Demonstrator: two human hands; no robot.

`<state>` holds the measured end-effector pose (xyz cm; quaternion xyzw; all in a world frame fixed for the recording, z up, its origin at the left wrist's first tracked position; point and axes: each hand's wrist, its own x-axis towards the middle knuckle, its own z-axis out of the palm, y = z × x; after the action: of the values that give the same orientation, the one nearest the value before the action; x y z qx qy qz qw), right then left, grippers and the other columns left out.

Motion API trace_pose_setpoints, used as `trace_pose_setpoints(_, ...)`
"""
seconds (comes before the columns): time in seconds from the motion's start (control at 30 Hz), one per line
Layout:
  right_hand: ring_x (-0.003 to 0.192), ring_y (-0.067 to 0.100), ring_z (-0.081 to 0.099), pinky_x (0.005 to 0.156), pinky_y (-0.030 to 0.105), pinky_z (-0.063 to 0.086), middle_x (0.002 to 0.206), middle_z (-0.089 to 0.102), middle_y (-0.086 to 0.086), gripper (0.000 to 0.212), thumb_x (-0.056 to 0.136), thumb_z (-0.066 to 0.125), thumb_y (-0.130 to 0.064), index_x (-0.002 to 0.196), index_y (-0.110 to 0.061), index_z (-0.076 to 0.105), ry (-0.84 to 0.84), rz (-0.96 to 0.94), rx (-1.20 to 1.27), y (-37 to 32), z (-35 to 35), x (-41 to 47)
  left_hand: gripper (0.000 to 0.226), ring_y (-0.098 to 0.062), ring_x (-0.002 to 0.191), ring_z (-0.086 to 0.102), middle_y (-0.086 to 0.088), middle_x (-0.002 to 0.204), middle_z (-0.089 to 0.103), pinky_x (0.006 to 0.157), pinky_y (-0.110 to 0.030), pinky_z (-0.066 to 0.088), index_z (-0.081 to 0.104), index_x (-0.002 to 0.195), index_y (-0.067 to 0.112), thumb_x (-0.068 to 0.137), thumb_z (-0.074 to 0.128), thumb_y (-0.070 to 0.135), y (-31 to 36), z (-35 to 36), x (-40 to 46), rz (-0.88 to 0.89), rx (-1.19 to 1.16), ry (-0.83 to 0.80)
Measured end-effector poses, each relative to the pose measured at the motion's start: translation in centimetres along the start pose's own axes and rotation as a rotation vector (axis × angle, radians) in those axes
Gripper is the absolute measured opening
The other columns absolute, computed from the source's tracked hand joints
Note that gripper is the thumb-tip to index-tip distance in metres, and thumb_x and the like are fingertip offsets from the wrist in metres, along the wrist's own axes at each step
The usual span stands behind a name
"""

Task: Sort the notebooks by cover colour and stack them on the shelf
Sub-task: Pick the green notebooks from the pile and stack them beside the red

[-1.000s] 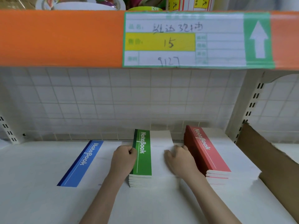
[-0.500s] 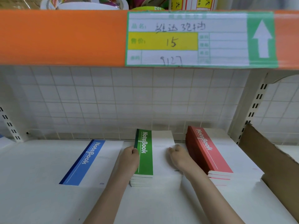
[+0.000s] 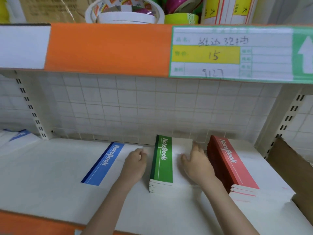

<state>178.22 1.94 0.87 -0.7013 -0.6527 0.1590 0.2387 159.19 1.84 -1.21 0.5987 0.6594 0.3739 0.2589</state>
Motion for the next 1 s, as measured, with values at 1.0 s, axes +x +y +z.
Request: trace_pose_setpoints(1.0, 0.147, 0.018, 0.003, 0.117, 0.045, 0.002, 0.16, 0.003, 0.001, 0.064, 0.098, 0.032, -0.047, 0.151, -0.017, 0.013, -0.512, -0.67, -0.162, -30.9, 19.5, -11.1, 0.041, -0.024, 0.114, 0.055, -0.006, 0.135, 0.045, 0.095, -0.036, 0.045, 0.042, 0.139, 0.015, 0.1, 0.038, 0.028, -19.4, -30.1, -10.5, -0.204, 0.628, 0.2)
